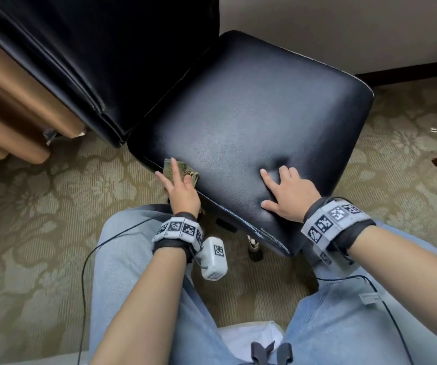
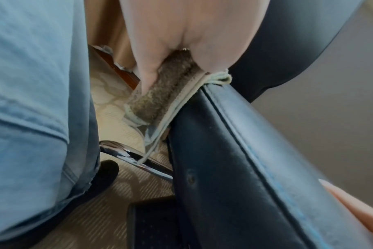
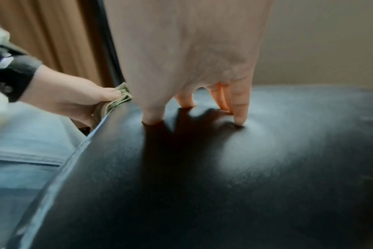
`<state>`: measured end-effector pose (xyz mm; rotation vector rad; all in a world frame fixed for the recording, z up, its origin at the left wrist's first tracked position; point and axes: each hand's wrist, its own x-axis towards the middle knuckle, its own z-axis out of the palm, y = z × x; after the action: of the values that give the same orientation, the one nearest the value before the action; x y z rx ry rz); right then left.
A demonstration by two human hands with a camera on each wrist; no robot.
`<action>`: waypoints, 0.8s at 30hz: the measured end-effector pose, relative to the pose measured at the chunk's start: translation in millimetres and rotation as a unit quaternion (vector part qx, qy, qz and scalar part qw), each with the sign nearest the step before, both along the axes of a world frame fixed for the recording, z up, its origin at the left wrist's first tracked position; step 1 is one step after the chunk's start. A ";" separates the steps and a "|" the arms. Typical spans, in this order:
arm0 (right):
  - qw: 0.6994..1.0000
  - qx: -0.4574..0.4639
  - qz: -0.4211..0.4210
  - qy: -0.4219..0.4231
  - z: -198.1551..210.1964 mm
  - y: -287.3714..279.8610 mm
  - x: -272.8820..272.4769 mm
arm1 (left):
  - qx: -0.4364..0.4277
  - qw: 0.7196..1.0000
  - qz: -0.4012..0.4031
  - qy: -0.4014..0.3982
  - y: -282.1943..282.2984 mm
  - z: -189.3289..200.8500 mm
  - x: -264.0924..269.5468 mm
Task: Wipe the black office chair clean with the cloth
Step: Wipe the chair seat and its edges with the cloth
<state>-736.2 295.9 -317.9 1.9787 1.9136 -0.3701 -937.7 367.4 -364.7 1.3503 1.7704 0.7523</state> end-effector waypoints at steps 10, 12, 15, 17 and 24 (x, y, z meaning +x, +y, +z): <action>1.000 -0.001 -0.002 -0.021 -8.0 8.1 -26.8 | -0.005 1.000 -0.024 0.013 -34.7 -8.5 18.7; 1.000 0.004 -0.004 -0.017 -7.4 7.8 -28.7 | -0.005 0.999 -0.042 0.007 -57.6 -10.5 26.9; 1.000 0.020 -0.004 -0.008 -8.8 4.7 -26.7 | -0.008 0.998 -0.063 -0.017 -78.1 -11.9 32.3; 1.000 0.019 -0.005 0.005 -6.9 1.3 -21.2 | -0.009 0.997 -0.067 -0.026 -74.6 -12.0 29.1; 0.994 0.081 0.034 0.066 -0.3 8.2 10.4 | -0.008 0.999 -0.011 -0.030 -19.9 -3.0 -0.9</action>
<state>-725.8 304.2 -318.2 2.0275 2.1489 -0.3451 -938.6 347.5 -367.6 1.3209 1.7096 0.7573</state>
